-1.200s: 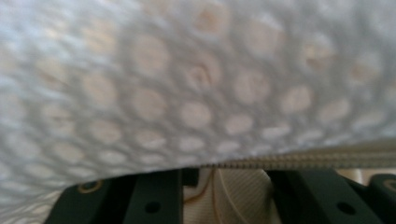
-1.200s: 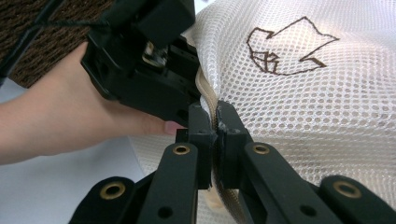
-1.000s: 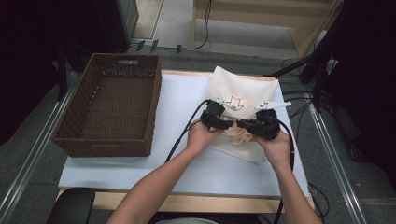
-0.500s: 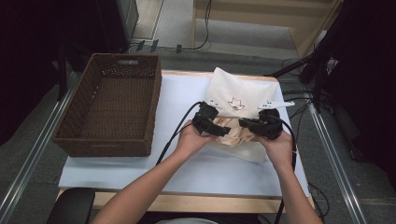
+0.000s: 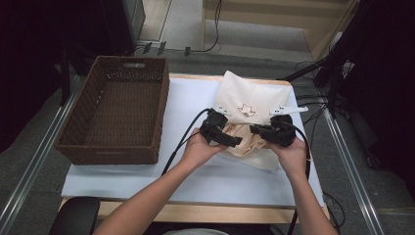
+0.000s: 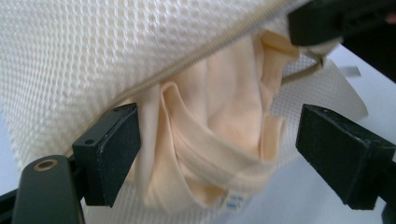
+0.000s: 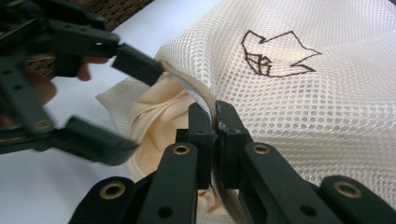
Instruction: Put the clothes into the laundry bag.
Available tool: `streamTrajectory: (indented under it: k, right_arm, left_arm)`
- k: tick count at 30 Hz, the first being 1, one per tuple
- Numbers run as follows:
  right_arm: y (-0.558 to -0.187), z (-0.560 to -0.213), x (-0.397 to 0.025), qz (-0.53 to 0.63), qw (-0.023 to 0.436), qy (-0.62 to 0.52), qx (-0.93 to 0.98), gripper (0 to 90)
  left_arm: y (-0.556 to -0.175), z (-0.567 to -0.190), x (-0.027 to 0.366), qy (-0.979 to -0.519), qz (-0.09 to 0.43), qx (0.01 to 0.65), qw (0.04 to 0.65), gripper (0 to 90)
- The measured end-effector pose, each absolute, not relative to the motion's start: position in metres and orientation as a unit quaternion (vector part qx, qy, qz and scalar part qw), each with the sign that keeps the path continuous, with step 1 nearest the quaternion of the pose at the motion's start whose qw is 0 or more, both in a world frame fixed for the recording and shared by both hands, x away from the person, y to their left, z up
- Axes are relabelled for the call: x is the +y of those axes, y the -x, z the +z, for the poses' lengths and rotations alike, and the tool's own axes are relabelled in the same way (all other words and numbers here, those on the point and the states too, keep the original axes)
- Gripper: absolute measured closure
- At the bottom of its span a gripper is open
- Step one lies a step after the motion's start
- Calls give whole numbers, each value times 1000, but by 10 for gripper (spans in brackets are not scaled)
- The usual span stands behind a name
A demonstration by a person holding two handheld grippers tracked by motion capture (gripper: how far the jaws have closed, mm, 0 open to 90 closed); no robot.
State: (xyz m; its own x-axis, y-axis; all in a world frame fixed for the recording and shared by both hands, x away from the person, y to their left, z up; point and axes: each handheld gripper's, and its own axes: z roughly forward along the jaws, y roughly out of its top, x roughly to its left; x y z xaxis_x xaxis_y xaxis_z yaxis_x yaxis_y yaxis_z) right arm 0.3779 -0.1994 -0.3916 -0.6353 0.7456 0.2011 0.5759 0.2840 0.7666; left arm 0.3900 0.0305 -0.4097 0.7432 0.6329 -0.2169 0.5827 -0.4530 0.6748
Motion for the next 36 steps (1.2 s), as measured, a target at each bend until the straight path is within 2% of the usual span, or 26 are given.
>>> streamTrajectory:
  k: [10, 14, 18, 23, 25, 32, 34, 36]
  right_arm:
    - [-378, -391, -198, 428, 101, -414, 797, 881]
    - [-378, -391, -197, 428, 101, -414, 797, 881]
    - [-378, -392, -198, 428, 100, -414, 797, 881]
    - [-378, -393, -198, 428, 98, -412, 799, 881]
    - [-378, -393, -198, 427, 98, -412, 799, 881]
    - [-378, -394, -194, 424, 97, -410, 802, 881]
    - [-378, -393, -193, 424, 97, -408, 803, 881]
    - [-378, -393, -192, 422, 99, -405, 805, 881]
  left_arm:
    - [-369, -431, 51, -855, 36, 362, 369, 159]
    - [-374, -446, 45, -854, 29, 372, 363, 159]
    - [-379, -453, 35, -853, 45, 376, 360, 165]
    - [-384, -463, 24, -850, 59, 384, 356, 227]
    - [-385, -464, 22, -851, 75, 382, 353, 287]
    - [-389, -464, 20, -856, 88, 367, 353, 658]
    - [-391, -463, 18, -859, 81, 363, 351, 723]
    - [-394, -462, 16, -860, 75, 363, 351, 749]
